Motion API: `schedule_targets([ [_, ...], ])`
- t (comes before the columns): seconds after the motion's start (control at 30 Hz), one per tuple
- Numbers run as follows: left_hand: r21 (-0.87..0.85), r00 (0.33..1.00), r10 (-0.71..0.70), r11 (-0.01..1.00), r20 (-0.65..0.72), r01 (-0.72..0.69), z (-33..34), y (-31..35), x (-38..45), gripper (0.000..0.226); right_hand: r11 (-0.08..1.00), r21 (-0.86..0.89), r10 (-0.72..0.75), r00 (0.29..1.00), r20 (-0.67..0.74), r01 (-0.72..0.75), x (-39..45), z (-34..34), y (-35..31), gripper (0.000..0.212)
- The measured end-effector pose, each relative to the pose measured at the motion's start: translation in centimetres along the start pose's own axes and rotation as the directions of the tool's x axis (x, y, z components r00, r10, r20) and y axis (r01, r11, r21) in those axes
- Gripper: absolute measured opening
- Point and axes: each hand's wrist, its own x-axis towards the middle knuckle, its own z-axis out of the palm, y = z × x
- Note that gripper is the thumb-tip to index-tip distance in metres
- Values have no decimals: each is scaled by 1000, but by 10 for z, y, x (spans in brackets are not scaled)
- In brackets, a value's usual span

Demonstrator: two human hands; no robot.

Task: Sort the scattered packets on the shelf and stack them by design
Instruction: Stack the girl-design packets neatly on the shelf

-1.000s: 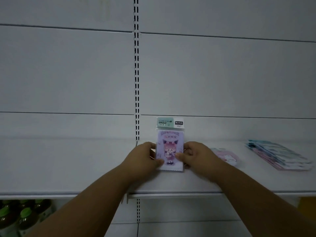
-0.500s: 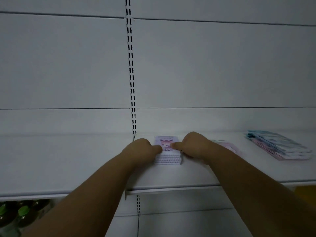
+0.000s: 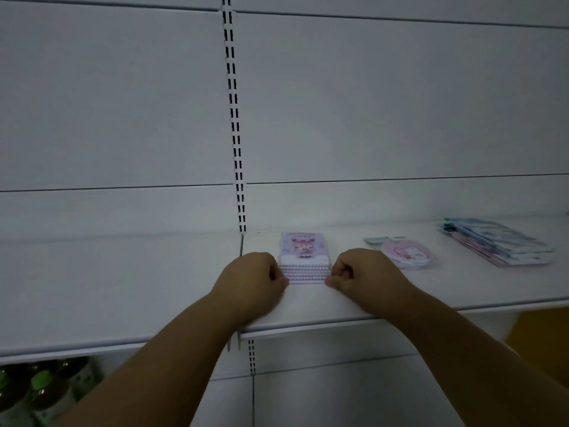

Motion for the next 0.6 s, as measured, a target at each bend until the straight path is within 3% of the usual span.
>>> schedule_targets([
  [0.43, 68, 994, 101, 993, -51, -97, 6, -2, -2, 24, 1000, -9, -20, 999, -28, 20, 0, 6, 8, 20],
  [0.6, -23, 996, 52, 998, -73, -54, 5, -1, -6, 24, 999, 36, -2, 997, -75, 5, -3, 4, 10, 24],
])
